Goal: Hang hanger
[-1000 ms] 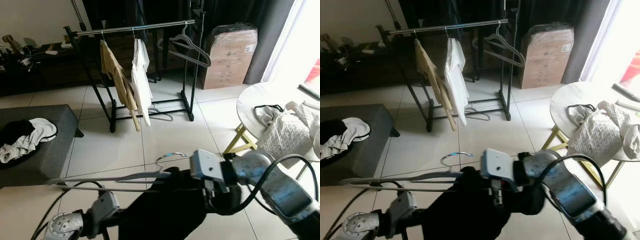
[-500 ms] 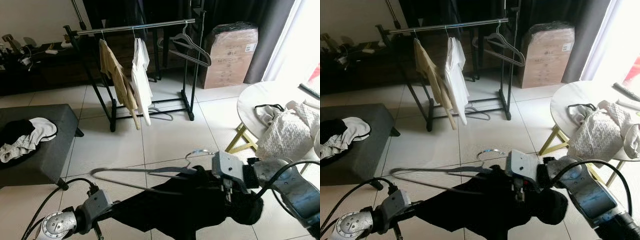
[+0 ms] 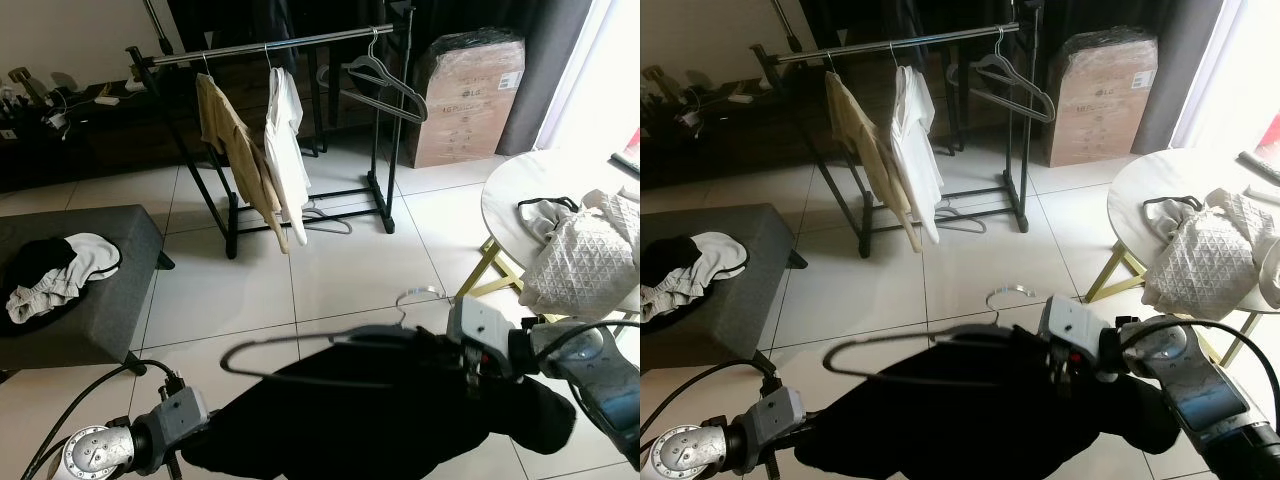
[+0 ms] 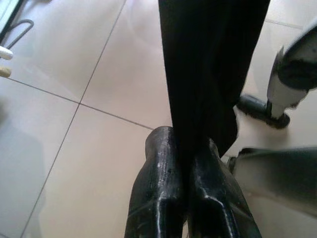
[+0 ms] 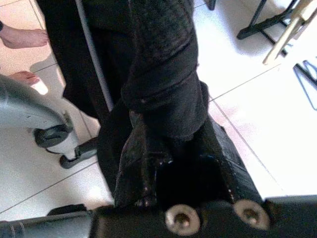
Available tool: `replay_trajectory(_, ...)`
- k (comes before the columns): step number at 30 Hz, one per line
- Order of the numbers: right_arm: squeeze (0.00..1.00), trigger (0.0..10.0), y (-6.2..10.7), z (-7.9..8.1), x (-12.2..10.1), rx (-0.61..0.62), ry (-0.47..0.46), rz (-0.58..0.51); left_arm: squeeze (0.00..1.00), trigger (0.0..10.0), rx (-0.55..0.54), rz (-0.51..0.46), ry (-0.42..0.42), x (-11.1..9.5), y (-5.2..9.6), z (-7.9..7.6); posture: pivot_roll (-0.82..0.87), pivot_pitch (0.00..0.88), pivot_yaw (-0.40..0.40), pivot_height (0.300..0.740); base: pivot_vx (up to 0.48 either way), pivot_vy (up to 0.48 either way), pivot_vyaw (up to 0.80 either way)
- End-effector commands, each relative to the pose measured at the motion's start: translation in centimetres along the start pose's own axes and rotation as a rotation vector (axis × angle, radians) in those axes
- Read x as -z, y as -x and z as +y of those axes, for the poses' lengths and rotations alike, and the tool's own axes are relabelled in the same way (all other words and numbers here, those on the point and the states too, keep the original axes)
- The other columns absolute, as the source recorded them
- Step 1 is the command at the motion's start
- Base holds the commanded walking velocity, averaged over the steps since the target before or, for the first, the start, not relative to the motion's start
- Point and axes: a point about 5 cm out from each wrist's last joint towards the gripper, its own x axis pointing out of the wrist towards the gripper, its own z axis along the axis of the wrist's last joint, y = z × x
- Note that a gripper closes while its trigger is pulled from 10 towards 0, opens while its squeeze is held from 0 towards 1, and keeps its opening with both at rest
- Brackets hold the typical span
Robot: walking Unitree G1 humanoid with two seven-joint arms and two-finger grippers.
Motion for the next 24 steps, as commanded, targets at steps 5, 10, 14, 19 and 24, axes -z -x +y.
replay_trajectory(5,0.0,0.0,3.8,-2.9,0.5,0.174,0.051,0.093,0.0,0.0,0.044,0.171,0.044,3.4,2.2,-0.8,-0.15,0.175,0.095,0.74,0.0,0.0,0.0)
replay_trajectory(10,0.0,0.0,4.6,-3.3,2.2,0.202,0.146,0.295,0.0,0.0,0.062,0.186,0.038,3.5,2.2,-0.9,-0.15,0.169,0.098,0.74,0.0,0.0,0.0)
replay_trajectory(14,0.0,0.0,4.0,-3.4,1.4,0.216,0.128,0.211,0.0,0.0,0.064,0.191,0.032,3.5,2.3,-0.8,-0.15,0.166,0.102,0.74,0.0,0.0,0.0)
replay_trajectory(19,0.0,0.0,3.2,-3.2,0.2,0.206,0.088,0.087,0.0,0.0,0.042,0.195,0.01,3.4,2.0,-0.6,-0.15,0.168,0.103,0.74,0.0,0.0,0.0)
replay_trajectory(24,0.0,0.0,1.8,-2.4,-1.0,0.162,0.1,0.014,0.78,10.0,0.064,0.134,0.057,2.3,1.1,-0.9,-0.15,0.17,0.104,0.74,0.0,0.0,0.0)
